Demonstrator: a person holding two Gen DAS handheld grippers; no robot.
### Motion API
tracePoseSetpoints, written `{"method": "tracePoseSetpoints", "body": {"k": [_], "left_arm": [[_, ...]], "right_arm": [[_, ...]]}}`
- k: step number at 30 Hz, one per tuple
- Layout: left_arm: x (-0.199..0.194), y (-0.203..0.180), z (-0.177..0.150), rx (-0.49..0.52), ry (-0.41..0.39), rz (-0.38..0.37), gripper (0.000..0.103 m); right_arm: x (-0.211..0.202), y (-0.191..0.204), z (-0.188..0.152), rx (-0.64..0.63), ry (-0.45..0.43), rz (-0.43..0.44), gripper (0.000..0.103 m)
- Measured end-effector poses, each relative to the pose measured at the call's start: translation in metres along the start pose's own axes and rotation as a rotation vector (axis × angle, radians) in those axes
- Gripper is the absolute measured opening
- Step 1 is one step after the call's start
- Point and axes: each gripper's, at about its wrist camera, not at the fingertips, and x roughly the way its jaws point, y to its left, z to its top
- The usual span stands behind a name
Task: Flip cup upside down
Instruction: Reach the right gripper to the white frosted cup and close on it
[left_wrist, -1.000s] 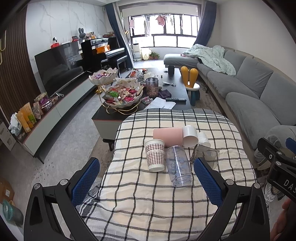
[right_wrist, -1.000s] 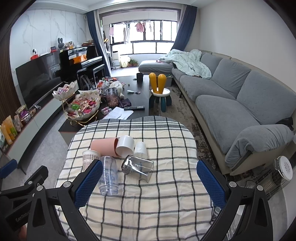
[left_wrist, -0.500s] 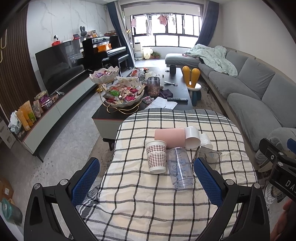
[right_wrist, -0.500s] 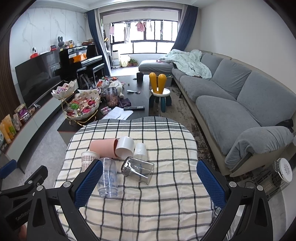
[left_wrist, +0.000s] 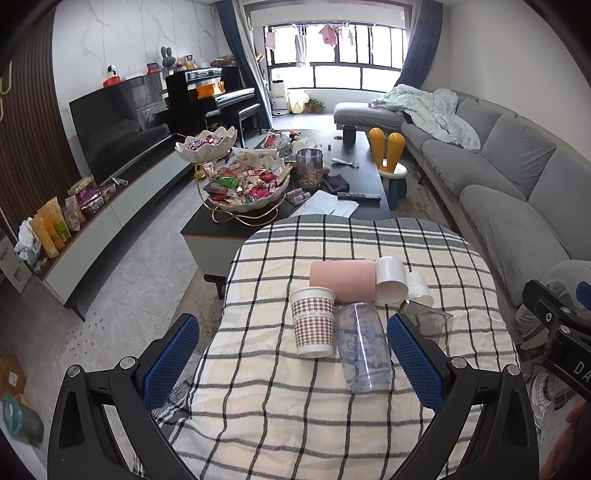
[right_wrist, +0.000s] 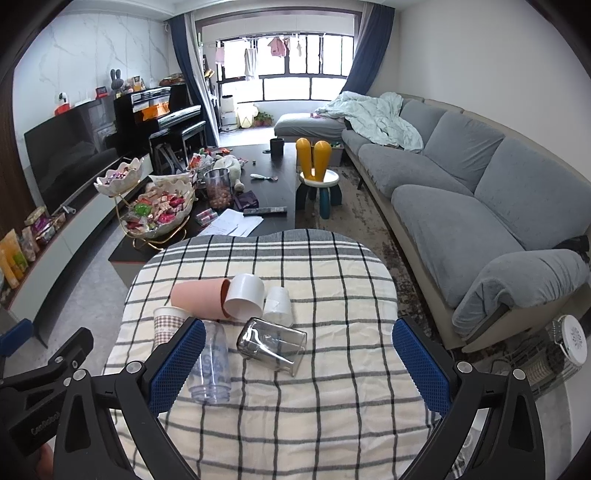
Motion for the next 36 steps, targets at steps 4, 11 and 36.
{"method": "tracePoseSetpoints", "body": {"k": [4,11,36], "left_arm": [[0.019,-0.003,0.008,-0.005,0.014,0.008,0.103],[0.058,-0.007,0.018,-0.017,0.045,0.026,0.103],[0.184,-0.027,0.033,-0.053,0.207,0.032,0.103]], "right_arm": [[0.023,0.004,0.007,0.001,0.032,0.001,0.102],[0.077,0.01,0.016,-0.005,0.119,-0.008,0.101],[0.272,0.023,0.011,-0.048,0.537,-0.004,0.076]]}}
